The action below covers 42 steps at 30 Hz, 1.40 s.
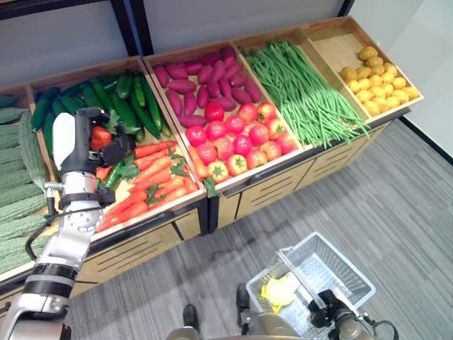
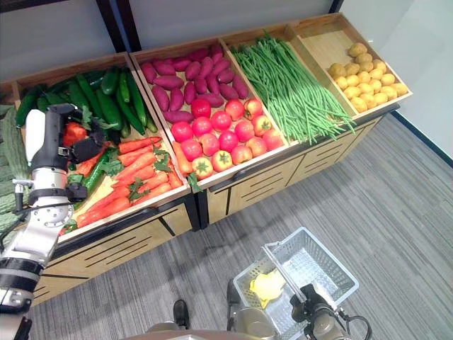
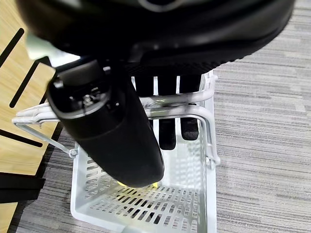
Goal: Get the vegetables into the basket
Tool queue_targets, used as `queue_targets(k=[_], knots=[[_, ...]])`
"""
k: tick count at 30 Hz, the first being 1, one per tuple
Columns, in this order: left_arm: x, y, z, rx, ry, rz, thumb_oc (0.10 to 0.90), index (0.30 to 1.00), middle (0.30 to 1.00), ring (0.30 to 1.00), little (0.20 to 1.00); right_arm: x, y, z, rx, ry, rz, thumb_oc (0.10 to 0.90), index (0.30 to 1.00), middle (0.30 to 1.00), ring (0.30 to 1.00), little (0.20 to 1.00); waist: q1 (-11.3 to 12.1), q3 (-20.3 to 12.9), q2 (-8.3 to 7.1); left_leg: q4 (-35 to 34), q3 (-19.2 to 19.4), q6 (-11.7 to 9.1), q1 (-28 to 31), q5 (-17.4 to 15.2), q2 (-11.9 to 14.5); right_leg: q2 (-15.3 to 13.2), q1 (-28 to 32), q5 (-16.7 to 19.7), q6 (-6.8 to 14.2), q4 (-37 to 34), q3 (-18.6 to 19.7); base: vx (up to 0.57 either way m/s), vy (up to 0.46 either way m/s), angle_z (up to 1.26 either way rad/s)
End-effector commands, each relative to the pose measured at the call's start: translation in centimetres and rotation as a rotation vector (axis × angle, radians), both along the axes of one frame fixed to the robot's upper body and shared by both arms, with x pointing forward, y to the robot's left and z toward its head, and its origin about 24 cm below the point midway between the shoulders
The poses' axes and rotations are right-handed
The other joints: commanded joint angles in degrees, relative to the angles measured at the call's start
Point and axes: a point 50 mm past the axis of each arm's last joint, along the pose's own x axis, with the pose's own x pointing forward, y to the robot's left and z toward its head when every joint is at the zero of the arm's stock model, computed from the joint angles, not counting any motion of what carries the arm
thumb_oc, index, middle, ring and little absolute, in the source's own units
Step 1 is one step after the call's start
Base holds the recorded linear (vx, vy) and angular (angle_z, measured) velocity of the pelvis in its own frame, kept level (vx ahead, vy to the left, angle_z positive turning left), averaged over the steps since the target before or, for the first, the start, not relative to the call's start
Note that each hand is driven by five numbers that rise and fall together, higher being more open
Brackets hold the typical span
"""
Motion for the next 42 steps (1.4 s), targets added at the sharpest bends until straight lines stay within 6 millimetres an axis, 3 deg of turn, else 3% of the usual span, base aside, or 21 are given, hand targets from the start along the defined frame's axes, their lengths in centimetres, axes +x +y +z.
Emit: queue_targets(k=[1, 6, 10, 12, 15, 18, 19, 24, 30, 32, 34, 36, 38, 39, 40, 41, 42], knots=[[-0.3, -1.1, 4.4, -0.221, -0.215, -0.223, 0.4, 0.3, 0.3, 0.3, 0.3, -0.1, -1.4, 0.5, -0.032, -0.015, -0.025, 0.4, 0.3, 0.3, 0.3, 0.3, -0.5, -4.6, 0.38, 0.3, -3.3, -2.6, -0.5, -3.2, 1.8, -7.7, 2.5, -5.1, 9.1, 1.0, 3.9, 0.0, 0.0, 0.0], [-0.5, -4.2, 3.9, -0.411, -0.226, -0.408, 0.4, 0.3, 0.3, 0.3, 0.3, -0.3, -1.5, 0.4, -0.025, -0.015, -0.055, 0.4, 0.3, 0.3, 0.3, 0.3, -0.7, -5.0, 0.66, 0.3, -3.2, -2.5, 0.0, -3.2, 1.7, -7.7, 3.2, -5.1, 8.8, 0.8, 3.8, 0.0, -0.002, 0.01], [-0.4, -6.3, 4.6, -0.4, -0.221, -0.526, 0.4, 0.3, 0.3, 0.3, 0.3, 0.2, -2.2, 0.9, -0.03, -0.051, -0.101, 0.4, 0.3, 0.3, 0.3, 0.3, -1.3, -5.2, 0.95, 0.3, -2.7, -2.4, 0.3, -3.3, 1.7, -7.7, 3.1, -4.9, 8.8, 0.7, 4.3, 0.0, 0.002, -0.01], [-0.4, -8.6, 5.1, -0.411, -0.216, -0.644, 0.4, 0.3, 0.3, 0.3, 0.3, 0.8, -2.6, 1.3, -0.027, -0.084, -0.123, 0.4, 0.3, 0.3, 0.3, 0.3, -2.3, -5.5, 1.05, 0.3, -1.0, -2.2, 1.1, -3.5, 1.7, -7.5, 2.5, -4.4, 9.2, 0.8, 6.0, -0.03, 0.004, -0.09], [-0.5, -9.0, 5.2, -0.418, -0.218, -0.67, 0.4, 0.3, 0.3, 0.3, 0.3, 0.8, -2.7, 1.3, -0.026, -0.084, -0.126, 0.4, 0.3, 0.3, 0.3, 0.3, -2.4, -5.5, 1.02, 0.3, -0.7, -2.2, 1.2, -3.6, 1.7, -7.5, 2.3, -4.3, 9.3, 0.9, 6.4, -0.02, 0.002, -0.27], [-1.0, -10.3, 5.3, -0.494, -0.216, -0.766, 0.4, 0.3, 0.3, 0.3, 0.3, -0.3, -2.6, 0.8, -0.02, -0.054, -0.152, 0.4, 0.3, 0.3, 0.3, 0.3, -2.8, -5.8, 0.8, 0.3, -0.2, -2.0, 1.6, -3.8, 1.6, -7.5, 2.3, -4.3, 9.4, 1.0, 6.9, -0.01, -0.011, -0.16], [-1.5, -10.9, 5.4, -0.531, -0.221, -0.821, 0.4, 0.3, 0.3, 0.3, 0.3, -1.7, -2.4, 0.3, -0.018, -0.011, -0.176, 0.4, 0.3, 0.3, 0.3, 0.3, -3.0, -6.0, 0.71, 0.3, -0.2, -1.8, 1.8, -3.8, 1.5, -7.6, 2.4, -4.4, 9.4, 1.2, 6.8, -0.01, -0.004, -0.11], [-2.0, -11.2, 5.4, -0.557, -0.22, -0.851, 0.4, 0.3, 0.3, 0.3, 0.3, -2.7, -2.1, -0.1, -0.009, 0.022, -0.19, 0.4, 0.3, 0.3, 0.3, 0.3, -3.1, -6.2, 0.54, 0.4, 0.3, -1.7, 2.4, -4.0, 1.4, -7.6, 2.5, -4.5, 9.6, 1.5, 6.8, 0.0, 0.001, -0.01], [-2.4, -11.9, 5.7, -0.547, -0.215, -0.908, 0.4, 0.3, 0.3, 0.3, 0.3, -3.9, -2.4, -0.2, -0.007, 0.047, -0.23, 0.4, 0.3, 0.3, 0.3, 0.3, -3.6, -4.9, -0.61, 5.4, 1.6, -0.6, 1.6, -6.5, 0.8, -8.0, 1.1, -4.8, 10.3, 5.7, 8.7, -0.06, 0.073, -0.08], [-2.3, -12.1, 6.1, -0.537, -0.238, -0.915, 0.4, 0.3, 0.3, 0.3, 0.3, -3.9, -2.4, -0.2, -0.003, 0.043, -0.24, 0.4, 0.3, 0.3, 0.3, 0.3, -4.9, -3.1, -1.06, 5.1, 3.8, 0.1, 0.8, -6.3, -0.4, -8.8, -2.9, 1.4, 13.2, 7.1, 11.2, -0.23, 0.129, -0.29], [-2.2, -12.1, 6.1, -0.536, -0.238, -0.914, 0.4, 0.3, 0.3, 0.3, 0.3, -3.7, -2.3, -0.2, 0.001, 0.038, -0.239, 0.4, 0.3, 0.3, 0.3, 0.3, -5.0, -2.8, -0.95, 5.0, 4.8, 0.2, 0.2, -6.0, -0.4, -9.1, -4.3, 2.9, 13.7, 6.8, 11.7, -0.17, 0.064, -0.71], [-2.1, -11.8, 6.3, -0.518, -0.241, -0.91, 0.4, 0.3, 0.3, 0.3, 0.3, -3.3, -1.7, -0.3, 0.017, 0.024, -0.233, 0.4, 0.3, 0.3, 0.3, 0.3, -4.5, -2.2, -0.51, 4.4, 7.1, 0.7, -0.7, -5.3, 0.5, -9.7, -6.0, 1.8, 12.4, 8.2, 8.3, -0.2, 0.07, -0.72], [-2.1, -11.5, 6.5, -0.507, -0.25, -0.895, 0.4, 0.3, 0.3, 0.3, 0.3, -3.2, -1.6, -0.3, 0.022, 0.018, -0.229, 0.4, 0.3, 0.3, 0.3, 0.3, -3.3, -1.8, 0.24, 4.4, 9.0, 1.0, -1.1, -5.0, 1.4, -10.5, -5.1, -3.0, 10.1, 12.2, 0.1, -0.12, 0.087, -0.77], [-2.2, -11.4, 6.6, -0.504, -0.255, -0.892, 0.4, 0.3, 0.3, 0.3, 0.3, -3.2, -1.6, -0.4, 0.019, 0.02, -0.229, 0.4, 0.3, 0.3, 0.3, 0.3, -2.5, -2.0, 0.66, 4.4, 9.2, 0.8, -0.6, -6.1, 1.6, -11.3, -3.9, -5.7, 9.9, 14.6, -3.4, -0.1, 0.042, -0.92], [-2.3, -11.3, 6.7, -0.504, -0.257, -0.891, 0.4, 0.3, 0.3, 0.3, 0.3, -3.2, -1.6, -0.3, 0.019, 0.019, -0.227, 0.4, 0.3, 0.3, 0.3, 0.3, -2.6, -1.7, 0.42, 4.7, 10.1, 1.1, -1.2, -5.0, 1.7, -11.4, -4.4, -4.9, 9.2, 14.6, -3.8, -0.01, 0.059, -0.89], [-2.4, -11.2, 6.7, -0.502, -0.262, -0.885, 0.4, 0.3, 0.3, 0.3, 0.3, -3.1, -1.6, -0.3, 0.015, 0.018, -0.223, 0.4, 0.3, 0.3, 0.3, 0.3, -1.9, -2.1, 0.81, 4.6, 10.5, 1.0, -0.8, -5.9, 2.0, -11.8, -3.3, -7.5, 9.1, 17.4, -6.7, -0.07, -0.023, -0.89], [-2.5, -11.1, 6.7, -0.498, -0.258, -0.882, 0.4, 0.3, 0.3, 0.3, 0.3, -2.7, -1.4, -0.3, 0.018, 0.007, -0.2, 0.4, 0.3, 0.3, 0.3, 0.3, -2.2, -2.6, 0.27, 4.9, 12.9, 0.7, -0.7, -5.7, 2.3, -11.5, -2.1, -9.0, 9.1, 19.7, -8.0, 0.01, -0.031, -0.82]])
